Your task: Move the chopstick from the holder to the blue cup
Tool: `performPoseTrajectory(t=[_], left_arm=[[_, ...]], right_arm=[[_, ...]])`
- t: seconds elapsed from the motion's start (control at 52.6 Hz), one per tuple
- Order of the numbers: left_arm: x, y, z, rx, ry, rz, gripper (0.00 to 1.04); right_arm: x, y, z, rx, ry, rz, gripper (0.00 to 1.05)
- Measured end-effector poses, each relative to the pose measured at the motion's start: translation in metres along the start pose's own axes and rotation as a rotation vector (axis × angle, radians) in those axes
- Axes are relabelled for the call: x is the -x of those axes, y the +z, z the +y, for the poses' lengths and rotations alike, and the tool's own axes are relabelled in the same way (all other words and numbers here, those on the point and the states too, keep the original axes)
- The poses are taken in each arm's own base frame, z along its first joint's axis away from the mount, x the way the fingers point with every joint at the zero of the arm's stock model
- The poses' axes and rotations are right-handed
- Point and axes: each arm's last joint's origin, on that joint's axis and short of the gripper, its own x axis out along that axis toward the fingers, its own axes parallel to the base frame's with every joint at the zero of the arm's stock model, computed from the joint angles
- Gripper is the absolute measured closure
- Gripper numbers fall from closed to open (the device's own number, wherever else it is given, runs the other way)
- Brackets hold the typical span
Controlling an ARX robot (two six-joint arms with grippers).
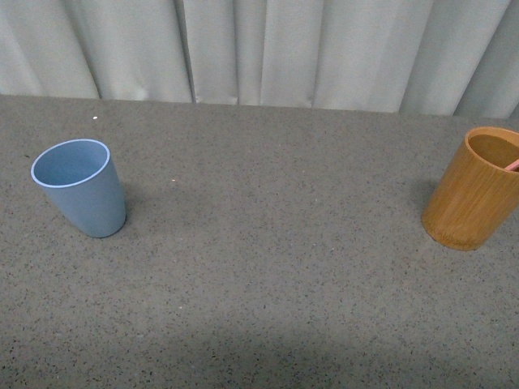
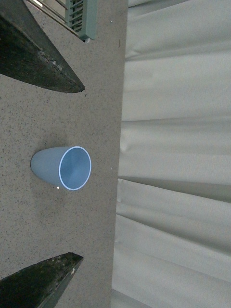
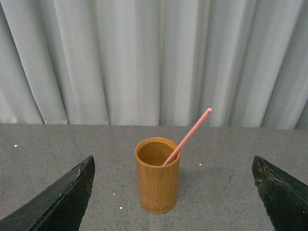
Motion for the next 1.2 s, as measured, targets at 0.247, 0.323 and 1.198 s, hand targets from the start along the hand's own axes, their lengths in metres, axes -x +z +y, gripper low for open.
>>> performPoseTrajectory(t=[0.247,0.323,1.198], left_arm=[[0.0000,0.0000,0.0000,0.000,0.000,0.000,0.07],[0.0000,0.0000,0.0000,0.000,0.000,0.000,0.07],[0.0000,0.0000,0.0000,0.000,0.000,0.000,0.07]], right_arm=[[0.0000,0.0000,0.0000,0.000,0.000,0.000,0.10],[0.0000,0.0000,0.0000,0.000,0.000,0.000,0.10],[0.0000,0.0000,0.0000,0.000,0.000,0.000,0.10]])
